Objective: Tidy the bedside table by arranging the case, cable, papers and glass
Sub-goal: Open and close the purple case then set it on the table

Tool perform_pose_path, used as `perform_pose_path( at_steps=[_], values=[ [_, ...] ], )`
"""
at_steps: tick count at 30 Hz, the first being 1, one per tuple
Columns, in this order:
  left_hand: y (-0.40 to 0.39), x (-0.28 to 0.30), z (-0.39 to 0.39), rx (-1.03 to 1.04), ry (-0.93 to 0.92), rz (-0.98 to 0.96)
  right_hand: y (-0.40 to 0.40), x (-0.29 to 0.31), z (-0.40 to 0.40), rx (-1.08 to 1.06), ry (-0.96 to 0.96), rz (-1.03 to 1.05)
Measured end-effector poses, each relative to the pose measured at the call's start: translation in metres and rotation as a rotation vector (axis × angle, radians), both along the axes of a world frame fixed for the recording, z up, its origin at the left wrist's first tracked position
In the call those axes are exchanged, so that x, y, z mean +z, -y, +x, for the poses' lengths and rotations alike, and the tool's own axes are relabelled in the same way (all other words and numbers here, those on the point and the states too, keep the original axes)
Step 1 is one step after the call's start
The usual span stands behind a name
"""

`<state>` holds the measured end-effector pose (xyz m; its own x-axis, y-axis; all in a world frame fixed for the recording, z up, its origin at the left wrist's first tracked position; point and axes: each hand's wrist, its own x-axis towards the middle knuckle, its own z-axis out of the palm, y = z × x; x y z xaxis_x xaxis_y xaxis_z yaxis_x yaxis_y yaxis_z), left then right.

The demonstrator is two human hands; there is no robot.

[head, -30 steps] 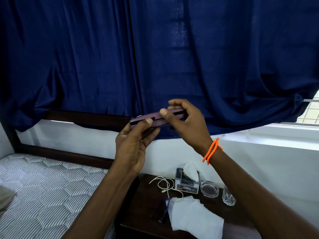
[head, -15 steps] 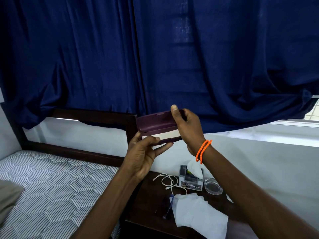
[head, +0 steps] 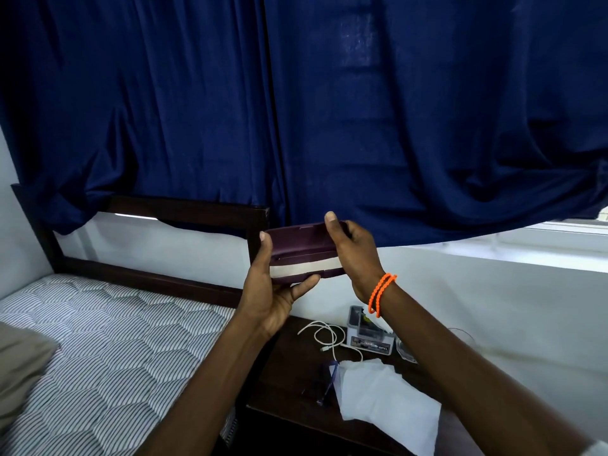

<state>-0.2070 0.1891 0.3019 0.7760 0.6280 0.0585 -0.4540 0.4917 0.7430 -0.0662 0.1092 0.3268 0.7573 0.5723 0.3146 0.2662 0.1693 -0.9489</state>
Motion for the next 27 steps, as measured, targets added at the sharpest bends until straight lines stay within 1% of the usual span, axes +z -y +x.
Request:
perform_pose_path(
  at_steps=[3,7,10,13,15,16,18,19,20,22,24,27],
  values=[
    [-0.005,-0.011,0.0,0.017,-0.003,-0.034,0.001,-0.008,0.003,0.023,0.003,-0.1],
    [-0.013,-0.033,-0.001,0.068,-0.018,-0.098,0.006,-0.033,0.017,0.015,-0.07,-0.23],
    [-0.02,-0.055,-0.001,0.086,-0.033,-0.129,0.009,-0.063,0.032,-0.028,-0.113,-0.308],
    [-0.024,-0.08,-0.001,0.095,-0.044,-0.159,0.01,-0.101,0.047,-0.01,-0.156,-0.417],
    [-0.026,-0.097,0.0,0.101,-0.058,-0.183,0.009,-0.127,0.053,0.015,-0.121,-0.529],
    [-0.028,-0.107,0.001,0.105,-0.067,-0.196,0.009,-0.141,0.056,0.019,-0.029,-0.616],
    [-0.03,-0.123,0.003,0.115,-0.085,-0.225,0.007,-0.164,0.058,0.046,0.266,-0.809],
    [-0.032,-0.13,0.004,0.117,-0.092,-0.234,0.006,-0.175,0.058,0.086,0.397,-0.884],
    [-0.033,-0.136,0.005,0.118,-0.099,-0.236,0.006,-0.185,0.057,0.146,0.488,-0.958],
    [-0.037,-0.147,0.008,0.115,-0.11,-0.241,0.006,-0.211,0.059,0.267,0.618,-1.1],
    [-0.041,-0.156,0.011,0.118,-0.119,-0.243,0.003,-0.234,0.061,0.311,0.707,-1.187],
    [-0.045,-0.163,0.014,0.129,-0.135,-0.238,-0.004,-0.261,0.059,0.348,0.865,-1.236]
  ],
)
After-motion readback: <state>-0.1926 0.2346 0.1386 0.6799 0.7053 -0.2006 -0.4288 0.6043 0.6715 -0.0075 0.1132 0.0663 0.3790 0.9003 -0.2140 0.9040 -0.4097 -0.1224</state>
